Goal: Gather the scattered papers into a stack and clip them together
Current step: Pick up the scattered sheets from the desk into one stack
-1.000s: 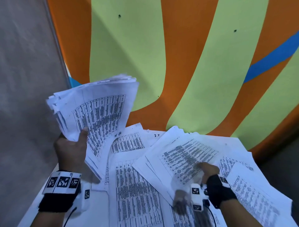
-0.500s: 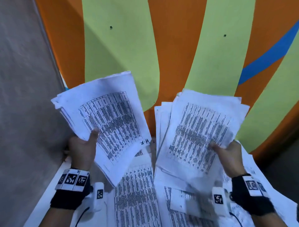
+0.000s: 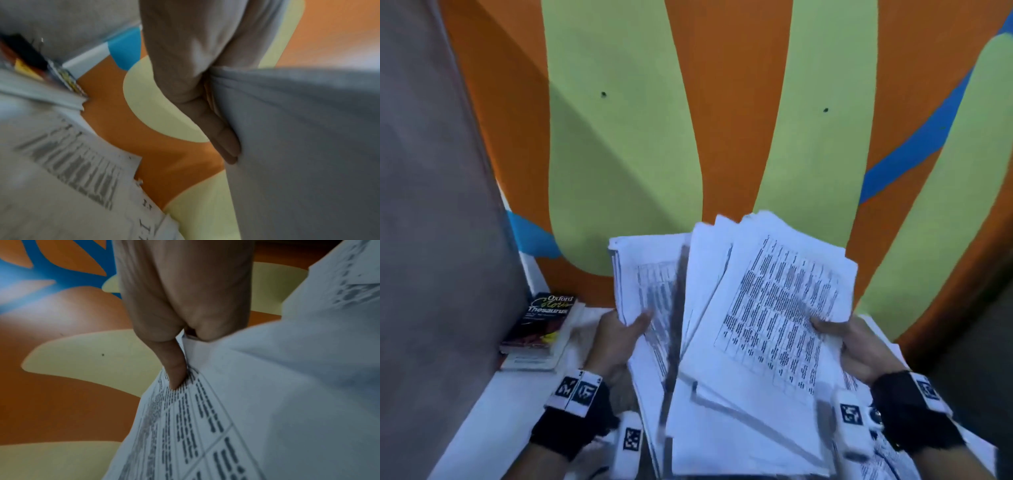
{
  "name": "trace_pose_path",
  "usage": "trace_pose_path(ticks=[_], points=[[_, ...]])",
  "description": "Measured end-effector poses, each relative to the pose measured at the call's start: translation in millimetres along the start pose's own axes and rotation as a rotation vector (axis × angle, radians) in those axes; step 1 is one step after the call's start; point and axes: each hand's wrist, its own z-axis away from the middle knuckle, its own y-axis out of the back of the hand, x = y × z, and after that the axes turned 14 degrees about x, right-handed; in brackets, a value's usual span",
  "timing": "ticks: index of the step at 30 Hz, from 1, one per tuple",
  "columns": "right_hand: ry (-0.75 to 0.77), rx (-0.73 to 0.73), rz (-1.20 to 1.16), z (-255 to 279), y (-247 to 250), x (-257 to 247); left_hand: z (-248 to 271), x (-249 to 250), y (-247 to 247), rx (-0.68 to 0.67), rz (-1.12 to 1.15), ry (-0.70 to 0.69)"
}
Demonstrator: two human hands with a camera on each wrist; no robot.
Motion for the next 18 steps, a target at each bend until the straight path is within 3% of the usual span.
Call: trace_pose_path(ticks=[6, 14, 17, 18], points=[[-0.093, -0.018, 0.118, -4.3, -8.7, 30.4, 14.2, -5.6, -17.9, -0.236, 0.049, 0.107], [-0.175, -0.198, 0.306, 7.6, -29.7, 43.6, 33.4, 9.4, -25.0, -0.386, 0.139, 0.120], [-0.052, -0.212, 0.417, 10.1, -38.1, 46.9, 35.3, 8.6, -29.9, -0.415, 0.079, 0.061], [0.035, -0.138, 0.423, 8.8, -42.0, 47.4, 37.2, 11.1, -31.7, -0.411, 0.053, 0.031]])
